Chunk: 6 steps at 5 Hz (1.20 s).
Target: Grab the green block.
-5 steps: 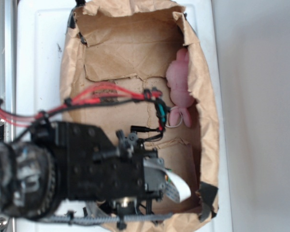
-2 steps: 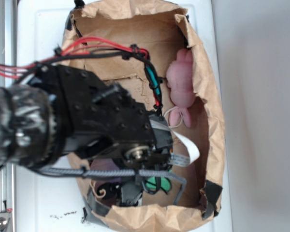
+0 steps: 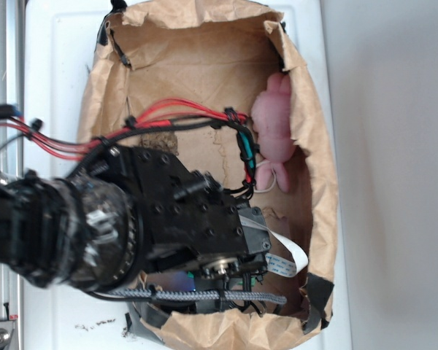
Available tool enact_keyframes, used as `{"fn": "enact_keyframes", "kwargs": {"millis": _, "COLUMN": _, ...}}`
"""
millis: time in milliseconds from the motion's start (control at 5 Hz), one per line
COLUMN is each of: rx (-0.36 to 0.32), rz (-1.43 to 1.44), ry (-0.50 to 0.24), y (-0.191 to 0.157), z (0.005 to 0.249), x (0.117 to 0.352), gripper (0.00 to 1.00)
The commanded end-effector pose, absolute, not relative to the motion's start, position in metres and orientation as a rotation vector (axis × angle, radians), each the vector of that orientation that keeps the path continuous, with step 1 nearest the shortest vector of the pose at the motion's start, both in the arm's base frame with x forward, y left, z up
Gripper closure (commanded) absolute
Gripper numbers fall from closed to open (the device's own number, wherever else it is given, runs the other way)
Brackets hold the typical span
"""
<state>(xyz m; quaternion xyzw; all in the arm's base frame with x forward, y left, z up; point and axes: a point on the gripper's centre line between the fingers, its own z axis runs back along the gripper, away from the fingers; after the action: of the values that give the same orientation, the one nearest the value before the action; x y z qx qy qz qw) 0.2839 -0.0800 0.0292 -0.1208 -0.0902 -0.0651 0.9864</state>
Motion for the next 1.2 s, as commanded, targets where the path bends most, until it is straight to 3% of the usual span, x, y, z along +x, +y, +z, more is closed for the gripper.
{"fn": "enact_keyframes", "kwargs": {"millis": 0, "rx": -0.189, "rz": -0.149, "ry": -0.190, "y": -0.080, "z": 0.017, "x": 0.321, "gripper": 0.00}}
{"fn": "enact_keyframes", "kwargs": {"millis": 200, "rx": -0.135, "rz": -0.125, "ry": -0.226, "y": -0.077, "z": 0.021, "x": 0.318, "gripper": 1.00}}
{"fn": "enact_keyframes", "kwargs": {"millis": 600, "rx": -0.128, "rz": -0.106, "ry": -0.249, "y": -0.074, "z": 0.032, "x": 0.315, "gripper": 1.00}}
{"fn": "enact_keyframes", "kwargs": {"millis": 800, "rx": -0.125, "rz": -0.052, "ry": -0.257, "y": -0.062, "z": 0.055, "x": 0.283, "gripper": 1.00}}
{"fn": "enact_keyframes", "kwargs": {"millis": 1000, "rx": -0.160, "rz": 0.052, "ry": -0.278, "y": -0.045, "z": 0.085, "x": 0.279, "gripper": 1.00}}
